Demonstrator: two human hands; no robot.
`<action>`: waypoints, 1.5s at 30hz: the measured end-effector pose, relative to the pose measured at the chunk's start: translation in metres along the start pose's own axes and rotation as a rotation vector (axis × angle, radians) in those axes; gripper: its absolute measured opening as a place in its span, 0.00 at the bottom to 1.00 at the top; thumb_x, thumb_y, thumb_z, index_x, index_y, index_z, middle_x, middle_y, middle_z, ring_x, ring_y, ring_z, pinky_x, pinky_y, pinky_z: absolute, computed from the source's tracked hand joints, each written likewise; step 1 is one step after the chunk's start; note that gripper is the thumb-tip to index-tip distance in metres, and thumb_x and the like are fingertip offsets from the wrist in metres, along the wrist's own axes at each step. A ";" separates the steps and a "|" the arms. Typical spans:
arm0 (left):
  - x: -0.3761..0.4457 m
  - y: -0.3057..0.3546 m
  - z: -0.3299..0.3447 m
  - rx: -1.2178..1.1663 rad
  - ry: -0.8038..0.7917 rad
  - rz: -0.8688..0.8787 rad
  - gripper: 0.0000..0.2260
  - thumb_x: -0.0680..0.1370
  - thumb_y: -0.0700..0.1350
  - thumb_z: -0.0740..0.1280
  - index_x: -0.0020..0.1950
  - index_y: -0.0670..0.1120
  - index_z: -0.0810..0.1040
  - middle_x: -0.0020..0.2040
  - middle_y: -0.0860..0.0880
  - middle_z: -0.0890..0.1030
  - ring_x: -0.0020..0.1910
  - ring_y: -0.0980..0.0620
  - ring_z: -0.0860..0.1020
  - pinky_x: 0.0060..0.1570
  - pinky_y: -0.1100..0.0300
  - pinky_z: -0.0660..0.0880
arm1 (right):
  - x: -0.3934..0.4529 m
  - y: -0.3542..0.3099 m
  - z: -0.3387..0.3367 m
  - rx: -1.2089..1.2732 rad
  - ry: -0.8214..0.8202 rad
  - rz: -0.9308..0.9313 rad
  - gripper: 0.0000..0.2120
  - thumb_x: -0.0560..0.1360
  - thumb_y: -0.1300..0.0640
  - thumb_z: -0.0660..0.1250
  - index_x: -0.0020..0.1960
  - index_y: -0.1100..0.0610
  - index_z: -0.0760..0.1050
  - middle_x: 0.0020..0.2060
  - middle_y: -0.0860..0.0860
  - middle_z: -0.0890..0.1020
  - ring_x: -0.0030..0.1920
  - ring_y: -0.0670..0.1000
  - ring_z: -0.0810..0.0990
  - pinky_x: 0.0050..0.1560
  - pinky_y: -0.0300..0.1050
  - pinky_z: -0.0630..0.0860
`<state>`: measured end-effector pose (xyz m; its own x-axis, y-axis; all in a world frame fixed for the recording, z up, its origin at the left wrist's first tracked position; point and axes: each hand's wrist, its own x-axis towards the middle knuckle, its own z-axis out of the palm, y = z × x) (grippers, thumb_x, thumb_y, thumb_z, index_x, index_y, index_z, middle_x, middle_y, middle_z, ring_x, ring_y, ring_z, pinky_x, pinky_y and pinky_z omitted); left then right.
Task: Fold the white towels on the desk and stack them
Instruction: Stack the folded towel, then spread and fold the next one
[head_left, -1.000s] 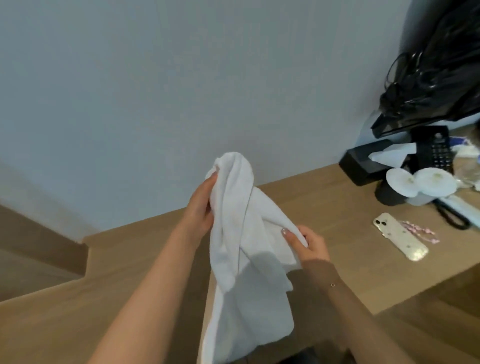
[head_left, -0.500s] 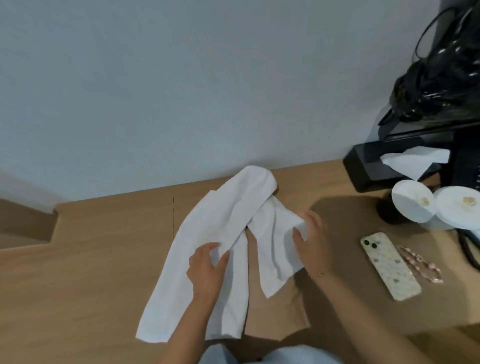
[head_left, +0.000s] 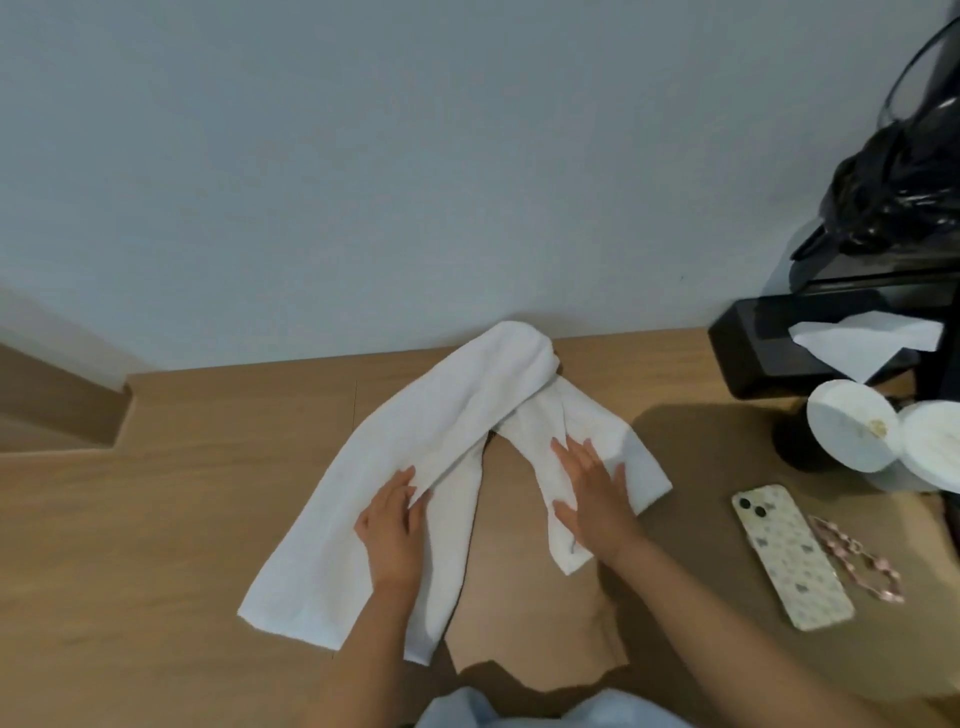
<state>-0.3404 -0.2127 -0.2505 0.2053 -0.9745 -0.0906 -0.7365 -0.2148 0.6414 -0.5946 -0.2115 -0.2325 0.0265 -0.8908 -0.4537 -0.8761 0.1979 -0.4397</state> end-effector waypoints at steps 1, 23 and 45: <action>0.008 -0.006 -0.009 -0.017 -0.024 -0.012 0.11 0.80 0.42 0.67 0.62 0.44 0.79 0.64 0.47 0.79 0.63 0.46 0.76 0.67 0.50 0.66 | 0.004 0.008 -0.010 0.003 -0.009 -0.005 0.35 0.79 0.55 0.62 0.79 0.46 0.46 0.78 0.46 0.49 0.78 0.48 0.43 0.74 0.62 0.42; 0.061 0.107 0.026 0.041 -0.147 0.056 0.11 0.82 0.46 0.64 0.59 0.42 0.79 0.62 0.45 0.73 0.54 0.44 0.78 0.50 0.61 0.67 | -0.019 0.081 -0.089 0.171 0.445 0.104 0.10 0.77 0.49 0.67 0.49 0.55 0.80 0.44 0.50 0.83 0.45 0.52 0.80 0.42 0.41 0.71; 0.107 0.112 -0.098 -0.449 0.150 0.215 0.09 0.81 0.48 0.65 0.59 0.47 0.79 0.56 0.52 0.79 0.57 0.53 0.78 0.60 0.55 0.74 | -0.005 0.012 -0.209 0.541 0.631 0.047 0.05 0.79 0.63 0.63 0.47 0.60 0.78 0.43 0.55 0.80 0.45 0.54 0.78 0.44 0.47 0.73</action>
<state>-0.3375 -0.3346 -0.1134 0.1935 -0.9666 0.1683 -0.4300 0.0706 0.9001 -0.7057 -0.2905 -0.0735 -0.4203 -0.9068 -0.0316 -0.5133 0.2663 -0.8159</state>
